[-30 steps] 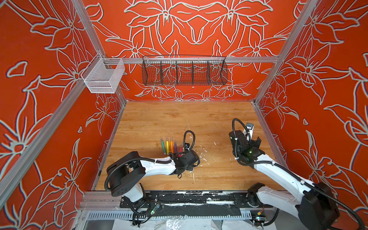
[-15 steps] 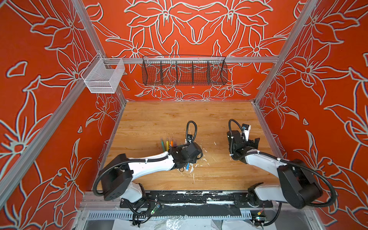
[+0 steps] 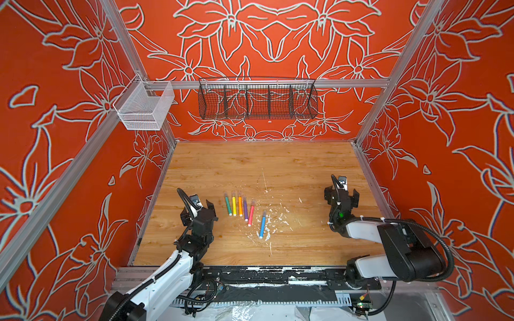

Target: Insert the pens into the pen caps

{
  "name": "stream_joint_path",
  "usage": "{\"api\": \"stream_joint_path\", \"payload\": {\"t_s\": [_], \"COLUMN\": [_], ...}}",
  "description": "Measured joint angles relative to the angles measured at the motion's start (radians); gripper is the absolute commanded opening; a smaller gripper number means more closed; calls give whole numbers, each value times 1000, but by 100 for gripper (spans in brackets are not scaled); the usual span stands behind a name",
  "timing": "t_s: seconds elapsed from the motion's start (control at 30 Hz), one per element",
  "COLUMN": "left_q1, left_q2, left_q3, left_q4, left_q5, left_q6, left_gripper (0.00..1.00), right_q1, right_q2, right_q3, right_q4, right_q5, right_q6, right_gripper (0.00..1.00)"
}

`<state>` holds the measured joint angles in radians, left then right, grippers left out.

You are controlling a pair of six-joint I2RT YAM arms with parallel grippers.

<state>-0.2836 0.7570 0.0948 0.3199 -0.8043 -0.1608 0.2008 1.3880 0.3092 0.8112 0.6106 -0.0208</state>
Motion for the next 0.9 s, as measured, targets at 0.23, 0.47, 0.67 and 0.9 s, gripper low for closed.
{"api": "stream_joint_path", "payload": {"t_s": [0.23, 0.47, 0.67, 0.9], "left_q1": [186, 270, 273, 276], "left_q2": [271, 578, 610, 610], "left_q3": [24, 214, 227, 227], "left_q4": [290, 333, 373, 377], "left_q5": [182, 431, 539, 566], "left_q6": [10, 50, 77, 87], "left_gripper": [94, 97, 97, 97], "right_q1": [-23, -23, -23, -23], "right_q2": [-6, -7, -8, -8], "right_q3": [-15, -15, -16, -16], "right_q4": [32, 39, 39, 39], "right_q5": [-104, -127, -132, -138], "right_q6": [1, 1, 1, 1], "right_gripper": [97, 97, 97, 97]}}
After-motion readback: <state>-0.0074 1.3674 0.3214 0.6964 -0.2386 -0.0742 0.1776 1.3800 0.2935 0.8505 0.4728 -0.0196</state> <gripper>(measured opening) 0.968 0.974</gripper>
